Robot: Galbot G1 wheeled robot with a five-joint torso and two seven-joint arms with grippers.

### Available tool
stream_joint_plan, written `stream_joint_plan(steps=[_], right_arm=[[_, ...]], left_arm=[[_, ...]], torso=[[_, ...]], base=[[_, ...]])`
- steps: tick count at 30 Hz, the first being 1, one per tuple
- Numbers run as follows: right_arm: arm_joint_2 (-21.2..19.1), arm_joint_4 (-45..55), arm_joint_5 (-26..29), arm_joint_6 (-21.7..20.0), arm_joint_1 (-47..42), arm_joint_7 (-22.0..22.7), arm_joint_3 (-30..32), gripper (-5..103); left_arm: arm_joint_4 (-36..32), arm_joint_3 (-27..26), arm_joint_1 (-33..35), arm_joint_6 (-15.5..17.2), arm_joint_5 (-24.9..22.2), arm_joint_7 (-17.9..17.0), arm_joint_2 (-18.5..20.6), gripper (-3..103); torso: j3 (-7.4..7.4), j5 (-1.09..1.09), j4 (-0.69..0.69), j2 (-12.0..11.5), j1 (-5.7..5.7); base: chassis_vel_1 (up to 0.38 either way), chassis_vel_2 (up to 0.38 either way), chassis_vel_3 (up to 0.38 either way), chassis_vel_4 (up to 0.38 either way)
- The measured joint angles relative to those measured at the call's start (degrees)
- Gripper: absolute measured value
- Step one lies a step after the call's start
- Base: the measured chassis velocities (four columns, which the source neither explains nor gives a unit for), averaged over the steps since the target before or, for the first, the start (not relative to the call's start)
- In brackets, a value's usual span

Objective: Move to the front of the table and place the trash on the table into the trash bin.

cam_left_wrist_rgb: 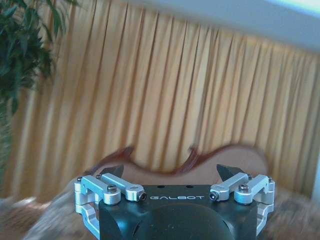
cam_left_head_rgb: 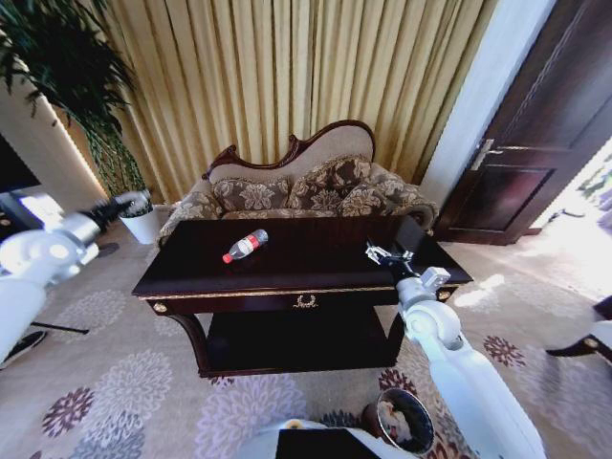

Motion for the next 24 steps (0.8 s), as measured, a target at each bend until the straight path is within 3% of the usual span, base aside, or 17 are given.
stream_joint_plan(steps=[1, 3, 5, 13, 16, 23, 24], right_arm=[[0.05, -0.16, 0.01, 0.00, 0.51, -0.05, -0.51, 100], [0.14, -0.22, 0.09, 0.00, 0.96, -0.07, -1.00, 100], [0.31, -0.29, 0.39, -0.04, 1.78, -0.05, -1.74, 100], [0.05, -0.27, 1.16, -0.27, 1.88, 0.04, -1.22, 100], [-0.04, -0.36, 1.20, -0.30, 1.49, 0.08, -0.61, 100], [-0.14, -0.55, 1.35, -0.33, 1.65, 0.18, -0.55, 100], [-0.16, -0.67, 1.42, -0.34, 1.76, 0.18, -0.55, 100]], left_arm=[[-0.06, -2.05, 3.50, -0.49, 1.86, 0.91, 0.19, 100], [-0.11, -3.43, 5.67, -0.95, 3.67, 1.03, 0.33, 100], [-0.19, -4.91, 8.87, -2.25, 7.27, 0.53, 0.29, 100], [-0.22, -6.16, 12.04, -4.39, 13.51, -0.84, -1.25, 100], [-0.15, -6.45, 13.19, -4.43, 18.12, -0.93, -2.57, 100], [-0.21, -6.91, 14.42, -5.91, 21.87, -0.68, -5.21, 100], [0.15, -6.92, 14.40, -6.37, 24.20, -0.32, -5.73, 100]], torso=[[0.00, -0.08, 0.02, 0.00, -0.01], [-0.01, -0.03, 0.03, 0.00, 0.00], [0.00, -0.03, -0.04, 0.00, 0.01], [0.00, -0.01, -0.07, 0.00, 0.00], [0.00, -0.02, -0.05, 0.00, 0.00], [0.00, -0.02, -0.06, 0.00, 0.00], [0.00, -0.02, -0.06, 0.00, 0.00]], base=[[0.000, 0.000, 0.000, 0.000], [0.000, 0.000, 0.000, 0.000], [0.000, 0.000, 0.000, 0.000], [0.000, 0.000, 0.000, 0.000], [0.000, 0.000, 0.000, 0.000], [0.000, 0.000, 0.000, 0.000], [0.000, 0.000, 0.000, 0.000]])
